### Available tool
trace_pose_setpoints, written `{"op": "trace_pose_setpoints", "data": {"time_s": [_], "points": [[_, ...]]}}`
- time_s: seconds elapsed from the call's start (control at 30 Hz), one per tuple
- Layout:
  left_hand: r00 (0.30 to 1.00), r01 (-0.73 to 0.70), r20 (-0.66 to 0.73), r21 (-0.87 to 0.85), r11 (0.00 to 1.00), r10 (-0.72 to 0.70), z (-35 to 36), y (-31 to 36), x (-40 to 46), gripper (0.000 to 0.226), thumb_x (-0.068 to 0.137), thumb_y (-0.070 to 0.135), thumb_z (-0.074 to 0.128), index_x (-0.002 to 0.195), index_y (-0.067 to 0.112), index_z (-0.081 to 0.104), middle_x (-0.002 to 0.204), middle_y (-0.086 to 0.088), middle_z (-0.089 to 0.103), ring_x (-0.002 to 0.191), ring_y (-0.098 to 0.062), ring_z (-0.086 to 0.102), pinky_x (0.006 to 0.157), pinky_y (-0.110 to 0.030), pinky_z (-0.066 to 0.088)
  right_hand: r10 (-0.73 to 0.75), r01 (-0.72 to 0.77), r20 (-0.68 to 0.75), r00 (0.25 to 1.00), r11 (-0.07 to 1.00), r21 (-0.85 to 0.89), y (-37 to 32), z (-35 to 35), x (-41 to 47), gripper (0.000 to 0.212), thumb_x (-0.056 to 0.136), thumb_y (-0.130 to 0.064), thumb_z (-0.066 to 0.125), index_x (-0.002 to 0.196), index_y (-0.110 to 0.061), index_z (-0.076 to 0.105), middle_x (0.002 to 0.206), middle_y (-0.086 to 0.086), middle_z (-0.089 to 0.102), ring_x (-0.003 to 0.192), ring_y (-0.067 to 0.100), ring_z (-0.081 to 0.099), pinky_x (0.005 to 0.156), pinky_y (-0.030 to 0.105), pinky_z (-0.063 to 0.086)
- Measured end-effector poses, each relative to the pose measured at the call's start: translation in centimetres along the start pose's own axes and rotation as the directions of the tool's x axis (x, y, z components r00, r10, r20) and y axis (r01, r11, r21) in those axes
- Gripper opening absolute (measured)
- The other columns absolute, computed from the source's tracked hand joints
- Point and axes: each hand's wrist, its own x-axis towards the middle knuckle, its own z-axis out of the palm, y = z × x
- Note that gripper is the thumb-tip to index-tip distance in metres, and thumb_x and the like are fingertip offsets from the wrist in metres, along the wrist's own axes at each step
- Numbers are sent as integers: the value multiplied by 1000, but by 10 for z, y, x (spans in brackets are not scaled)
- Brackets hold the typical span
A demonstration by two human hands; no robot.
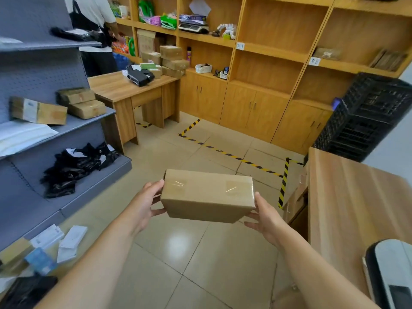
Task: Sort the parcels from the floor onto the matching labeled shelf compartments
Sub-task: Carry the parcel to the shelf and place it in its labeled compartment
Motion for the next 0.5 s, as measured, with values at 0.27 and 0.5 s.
{"op": "trace_pose_setpoints", "data": {"time_s": [0.27, 0.5], "points": [[1000, -16, -19, -25, 1000, 16, 3, 12, 10, 38, 89, 50, 47, 103, 16, 56, 99, -5, 64, 95, -24, 59, 82, -43, 48, 20, -20, -6, 1000, 999, 27, -16, 1, -10, 49, 94, -57, 21, 112, -28, 57, 117, 7, 60, 105, 21, 56, 90, 43, 46], [994, -52, 99, 61, 997, 46, 15, 26, 15, 19, 89, 38, 52, 98, 22, 57, 95, -2, 60, 90, -21, 56, 72, -34, 45, 103, -99, -53, 993, 993, 69, -21, -11, -17, 61, 84, -70, 28, 117, -27, 56, 118, 16, 58, 106, 29, 59, 86, 47, 54]]}}
